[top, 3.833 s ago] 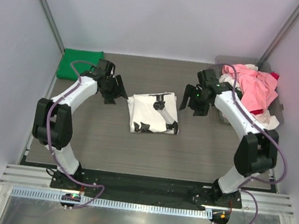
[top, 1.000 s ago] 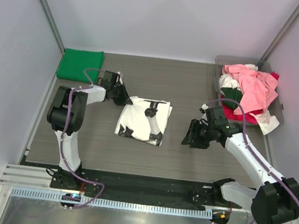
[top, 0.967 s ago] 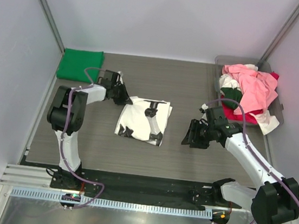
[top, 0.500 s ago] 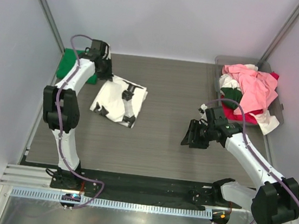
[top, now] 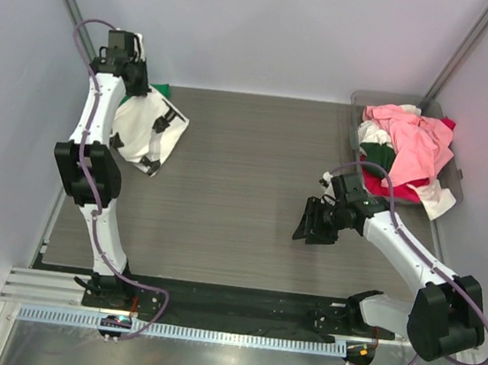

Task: Fold and stack the t-shirts
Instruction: Neatly place the folded tshirt to the corner

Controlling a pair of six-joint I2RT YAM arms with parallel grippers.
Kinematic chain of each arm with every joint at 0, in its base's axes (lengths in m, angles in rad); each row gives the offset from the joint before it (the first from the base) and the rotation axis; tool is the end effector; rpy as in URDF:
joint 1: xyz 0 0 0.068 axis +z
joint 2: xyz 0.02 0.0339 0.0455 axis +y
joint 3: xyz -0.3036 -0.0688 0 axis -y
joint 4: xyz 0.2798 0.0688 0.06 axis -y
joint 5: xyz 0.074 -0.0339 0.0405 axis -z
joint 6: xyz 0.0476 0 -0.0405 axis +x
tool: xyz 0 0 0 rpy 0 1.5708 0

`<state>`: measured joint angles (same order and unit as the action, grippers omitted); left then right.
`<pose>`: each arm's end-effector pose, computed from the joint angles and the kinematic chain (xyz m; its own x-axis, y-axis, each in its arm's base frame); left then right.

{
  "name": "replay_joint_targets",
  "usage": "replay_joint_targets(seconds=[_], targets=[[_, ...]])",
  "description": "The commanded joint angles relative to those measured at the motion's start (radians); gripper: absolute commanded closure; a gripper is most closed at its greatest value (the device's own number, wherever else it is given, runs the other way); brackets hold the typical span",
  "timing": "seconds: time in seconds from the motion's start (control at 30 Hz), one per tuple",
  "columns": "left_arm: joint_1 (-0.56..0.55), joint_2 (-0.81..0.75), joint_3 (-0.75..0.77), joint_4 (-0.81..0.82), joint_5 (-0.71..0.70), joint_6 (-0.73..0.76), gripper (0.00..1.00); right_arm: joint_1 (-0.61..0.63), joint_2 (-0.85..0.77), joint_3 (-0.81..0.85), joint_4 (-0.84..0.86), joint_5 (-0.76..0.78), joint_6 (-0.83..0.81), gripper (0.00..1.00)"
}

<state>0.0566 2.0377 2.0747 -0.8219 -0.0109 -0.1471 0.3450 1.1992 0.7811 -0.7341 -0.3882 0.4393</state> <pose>0.5192 0.0299 0.3690 -0.6886 -0.1858 -0.7009 -0.1670 0.9813 -0.0961 0.2177 0.0974 0.2297 -0.9729 0.0687 -0.2208 -0.0487 0.8727 0.4859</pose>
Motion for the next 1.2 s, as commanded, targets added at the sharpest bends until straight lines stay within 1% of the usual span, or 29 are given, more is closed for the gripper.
replay_joint_targets(seconds=[0.0, 0.13, 0.23, 0.4, 0.53, 0.73, 1.17], targets=[[0.034, 0.045, 0.132, 0.009, 0.069, 0.020, 1.00, 0.002, 0.016, 0.006, 0.010, -0.023, -0.017, 0.50], [0.069, 0.091, 0.192, 0.020, 0.115, -0.020, 1.00, 0.002, 0.036, 0.006, 0.012, -0.018, -0.016, 0.50], [0.089, 0.104, 0.203, 0.079, 0.150, -0.057, 1.00, 0.002, 0.043, 0.007, 0.012, -0.020, -0.014, 0.50], [0.114, 0.127, 0.246, 0.125, 0.232, -0.103, 1.00, 0.003, 0.062, 0.004, 0.012, -0.018, -0.014, 0.50], [0.121, 0.118, 0.263, 0.190, 0.258, -0.143, 1.00, 0.000, 0.079, 0.006, 0.012, -0.015, -0.013, 0.51], [0.126, 0.133, 0.343, 0.196, 0.262, -0.144, 1.00, 0.002, 0.099, 0.007, 0.018, -0.012, -0.013, 0.51], [0.134, 0.144, 0.340, 0.219, 0.266, -0.134, 1.00, 0.002, 0.119, 0.006, 0.022, -0.021, -0.016, 0.51]])
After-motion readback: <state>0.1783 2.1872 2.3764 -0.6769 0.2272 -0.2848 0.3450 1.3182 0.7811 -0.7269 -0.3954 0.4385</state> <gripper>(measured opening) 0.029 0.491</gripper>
